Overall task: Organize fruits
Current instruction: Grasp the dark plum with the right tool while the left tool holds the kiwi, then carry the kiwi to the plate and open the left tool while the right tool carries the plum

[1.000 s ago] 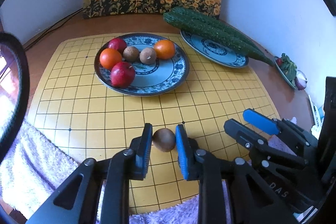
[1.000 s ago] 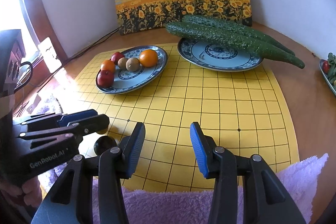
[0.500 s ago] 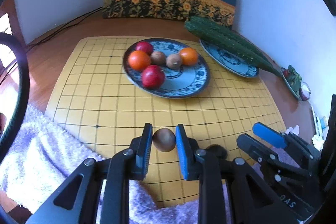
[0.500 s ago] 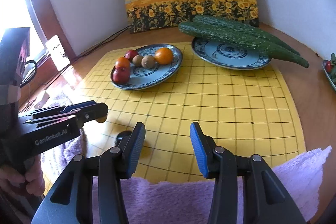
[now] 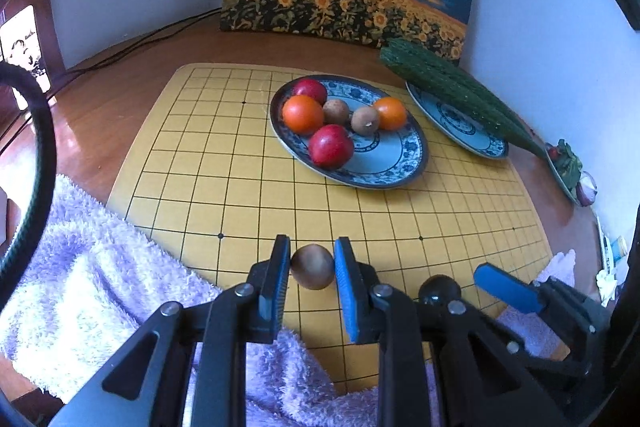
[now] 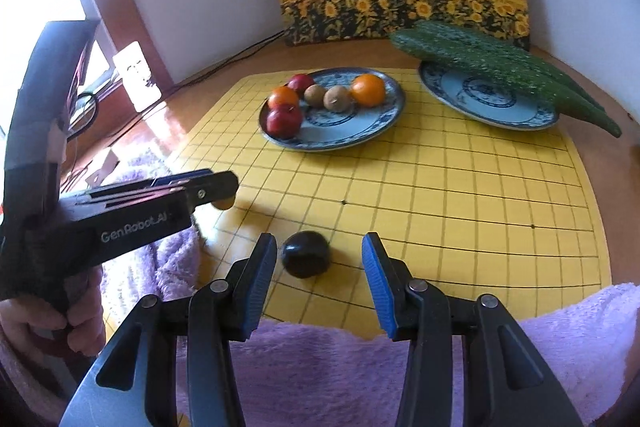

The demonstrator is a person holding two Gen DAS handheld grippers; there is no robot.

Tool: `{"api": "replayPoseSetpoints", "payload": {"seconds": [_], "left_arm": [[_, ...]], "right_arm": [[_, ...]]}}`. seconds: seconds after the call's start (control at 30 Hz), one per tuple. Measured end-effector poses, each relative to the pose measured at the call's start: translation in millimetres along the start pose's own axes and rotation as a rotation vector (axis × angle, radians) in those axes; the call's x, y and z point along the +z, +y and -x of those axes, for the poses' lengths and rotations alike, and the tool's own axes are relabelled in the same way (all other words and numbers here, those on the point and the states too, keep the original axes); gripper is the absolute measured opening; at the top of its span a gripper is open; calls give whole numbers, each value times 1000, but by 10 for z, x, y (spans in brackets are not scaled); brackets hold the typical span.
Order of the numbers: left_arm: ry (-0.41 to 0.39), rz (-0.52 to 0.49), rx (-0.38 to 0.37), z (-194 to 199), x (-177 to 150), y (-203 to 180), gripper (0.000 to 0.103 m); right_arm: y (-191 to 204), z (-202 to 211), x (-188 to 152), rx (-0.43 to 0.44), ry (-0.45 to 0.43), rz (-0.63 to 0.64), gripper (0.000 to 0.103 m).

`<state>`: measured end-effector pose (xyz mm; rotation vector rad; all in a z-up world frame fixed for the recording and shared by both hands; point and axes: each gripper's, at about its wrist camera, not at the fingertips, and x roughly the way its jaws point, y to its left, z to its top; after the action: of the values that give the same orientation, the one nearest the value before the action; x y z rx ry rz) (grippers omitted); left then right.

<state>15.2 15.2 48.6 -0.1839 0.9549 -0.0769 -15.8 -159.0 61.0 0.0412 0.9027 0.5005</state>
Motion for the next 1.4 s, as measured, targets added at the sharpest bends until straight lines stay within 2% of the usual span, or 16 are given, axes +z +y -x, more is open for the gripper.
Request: {"api": "replayPoseSetpoints", "payload": {"seconds": [0.27,0.5,0.73,1.03,1.4], "left_arm": [[-4,8,-12,23,-19,31,24],[-2,7,-15,43,-10,13,24],[-22,5,-22,115,38,1,24],[-43,1,-56,202,128,-25,24],[-88,-54,-87,198,421,-223,24]], "right_arm": [[83,-98,-44,-5,30,30,45],[82,-122,-48,-1,35,32,41],[49,-172,-25,8,49,22,31],[52,-117,59,-3,23,34,30],[-61,-98,290,-26,-7,52,30]]}}
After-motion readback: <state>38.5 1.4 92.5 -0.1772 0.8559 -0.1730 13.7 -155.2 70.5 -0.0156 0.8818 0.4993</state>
